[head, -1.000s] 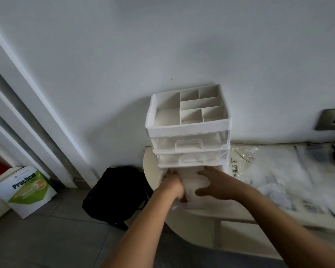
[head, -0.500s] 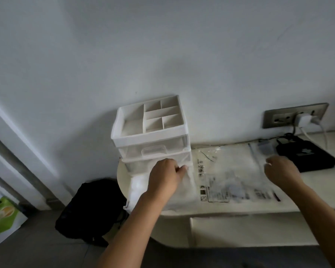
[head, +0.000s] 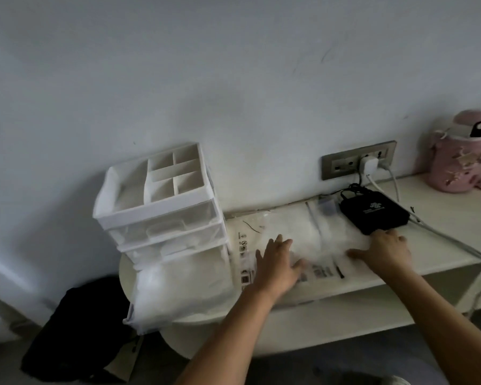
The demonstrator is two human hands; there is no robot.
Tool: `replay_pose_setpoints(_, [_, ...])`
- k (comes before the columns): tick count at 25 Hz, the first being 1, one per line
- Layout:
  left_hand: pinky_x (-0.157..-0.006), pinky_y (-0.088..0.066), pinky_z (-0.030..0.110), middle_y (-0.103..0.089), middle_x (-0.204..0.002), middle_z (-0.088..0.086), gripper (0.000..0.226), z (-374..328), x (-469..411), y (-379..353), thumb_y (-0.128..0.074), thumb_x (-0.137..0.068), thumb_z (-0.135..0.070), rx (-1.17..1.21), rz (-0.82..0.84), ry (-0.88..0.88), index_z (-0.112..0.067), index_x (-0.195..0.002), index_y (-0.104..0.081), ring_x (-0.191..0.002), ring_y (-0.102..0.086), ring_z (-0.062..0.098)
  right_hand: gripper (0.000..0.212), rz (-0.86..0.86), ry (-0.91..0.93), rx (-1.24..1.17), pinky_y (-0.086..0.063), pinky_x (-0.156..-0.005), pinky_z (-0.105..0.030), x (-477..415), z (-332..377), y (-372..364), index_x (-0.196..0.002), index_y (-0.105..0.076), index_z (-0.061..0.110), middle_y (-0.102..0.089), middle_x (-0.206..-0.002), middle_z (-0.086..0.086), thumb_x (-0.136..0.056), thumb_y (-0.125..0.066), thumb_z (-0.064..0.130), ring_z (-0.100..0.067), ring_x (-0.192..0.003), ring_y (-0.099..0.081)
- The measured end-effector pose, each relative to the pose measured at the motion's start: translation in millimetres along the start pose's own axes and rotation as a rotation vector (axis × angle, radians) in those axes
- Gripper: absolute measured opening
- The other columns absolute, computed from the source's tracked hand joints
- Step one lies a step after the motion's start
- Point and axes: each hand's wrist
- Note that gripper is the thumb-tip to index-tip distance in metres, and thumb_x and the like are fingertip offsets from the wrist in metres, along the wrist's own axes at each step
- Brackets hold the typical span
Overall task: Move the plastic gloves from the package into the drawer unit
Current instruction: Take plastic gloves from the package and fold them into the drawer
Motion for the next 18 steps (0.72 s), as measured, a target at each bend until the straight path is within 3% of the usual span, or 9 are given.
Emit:
replay_pose_setpoints(2, [-0.116,0.004,0.052,-0.001,-0.161,0.002,0.082,-4.4,-2.3,-10.4,-0.027,-0.087,-0.068,-0.023,0.08,0.02,-0.021,-0.153,-0.015,-0.148,0.002,0.021,0.063,0.003,-0.024,-0.134,-0.043,-0.086,-0.037,3.0,-1.8,-3.0,-0.121,-0.05,0.003,-0.053,-0.12,-0.018,-0.076,-0.076,0.04,-0.034,-0.109,-0.05])
replay_pose_setpoints(3, [-0.115,0.007,0.053,0.004,-0.161,0.002,0.098,-4.9,-3.1,-16.6,-0.013,-0.074,-0.078,-0.026,0.095,0.019,-0.021,-0.153,-0.01,-0.148,0.006,0.022,0.05,-0.001,0.001,-0.222,-0.044,-0.077,-0.033,3.6,-2.8,-4.3,-0.113,-0.056,0.004,-0.059,-0.11,-0.016,-0.077,-0.076,0.034,-0.033,-0.103,-0.055])
replay_pose_setpoints(5, [-0.114,0.012,0.052,0.007,-0.161,0.004,0.116,-2.7,-1.7,-30.7,0.006,-0.055,-0.082,-0.086,0.074,-0.004,-0.022,-0.154,-0.004,-0.147,0.01,0.023,0.018,-0.06,0.048,-0.347,-0.035,-0.054,-0.027,4.2,-8.0,-7.1,-0.075,-0.061,0.01,-0.062,-0.075,-0.008,-0.082,-0.071,0.023,-0.029,-0.077,-0.058])
replay_pose_setpoints(7, [-0.113,0.015,0.048,0.008,-0.161,0.003,0.111,1.1,1.2,-40.2,0.011,-0.06,-0.081,-0.134,0.011,-0.017,-0.022,-0.153,-0.002,-0.147,0.012,0.022,0.036,-0.114,0.08,-0.393,-0.027,-0.046,-0.027,4.9,-15.5,-8.5,-0.054,-0.051,0.016,-0.052,-0.057,-0.003,-0.087,-0.065,0.02,-0.024,-0.059,-0.05])
replay_pose_setpoints(9, [-0.111,0.019,0.045,0.01,-0.16,0.001,0.102,2.0,3.2,-44.0,0.009,-0.067,-0.077,-0.137,-0.019,-0.009,-0.024,-0.153,0.0,-0.147,0.014,0.02,0.031,-0.147,0.098,-0.434,-0.035,-0.05,-0.029,4.4,-20.0,-2.9,-0.06,-0.063,0.018,-0.059,-0.061,-0.006,-0.091,-0.06,0.018,-0.023,-0.06,-0.053])
replay_pose_setpoints(11, [-0.109,0.021,0.044,0.01,-0.16,0.001,0.098,2.6,3.6,-45.5,0.009,-0.069,-0.075,-0.146,-0.024,0.001,-0.023,-0.153,0.002,-0.146,0.015,0.019,0.019,-0.186,0.105,-0.533,-0.042,-0.058,-0.03,3.2,-20.2,10.3,-0.082,-0.073,0.011,-0.067,-0.073,-0.006,-0.092,-0.057,0.016,-0.022,-0.068,-0.06])
replay_pose_setpoints(15, [-0.11,0.02,0.045,0.011,-0.16,0.002,0.102,1.7,1.0,-45.9,0.012,-0.064,-0.074,-0.153,-0.013,0.014,-0.024,-0.153,0.001,-0.147,0.015,0.019,0.012,-0.211,0.205,-0.796,-0.047,-0.07,-0.03,-2.5,-12.1,49.5,-0.086,-0.068,0.016,-0.067,-0.076,0.001,-0.092,-0.058,0.016,-0.016,-0.073,-0.062])
replay_pose_setpoints(17, [-0.11,0.021,0.045,0.011,-0.16,0.001,0.104,0.4,1.1,-45.3,0.012,-0.063,-0.074,-0.144,-0.005,0.016,-0.025,-0.153,0.001,-0.146,0.016,0.019,0.008,-0.15,0.248,-0.696,-0.047,-0.068,-0.023,-4.1,-10.6,53.4,-0.092,-0.067,0.017,-0.067,-0.08,0.002,-0.087,-0.064,0.012,-0.011,-0.075,-0.062])
replay_pose_setpoints(18, [-0.111,0.02,0.045,0.011,-0.16,0.002,0.104,0.0,1.4,-44.6,0.012,-0.063,-0.074,-0.144,-0.003,0.012,-0.025,-0.153,0.001,-0.146,0.015,0.019,0.017,-0.106,0.271,-0.579,-0.047,-0.07,-0.022,-5.5,-12.1,47.3,-0.099,-0.067,0.017,-0.067,-0.087,0.001,-0.083,-0.069,0.01,-0.013,-0.08,-0.062])
Point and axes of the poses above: each hand's wrist, its own x-axis away from the middle knuckle, its own y-axis out of the back of the hand, z = x × y
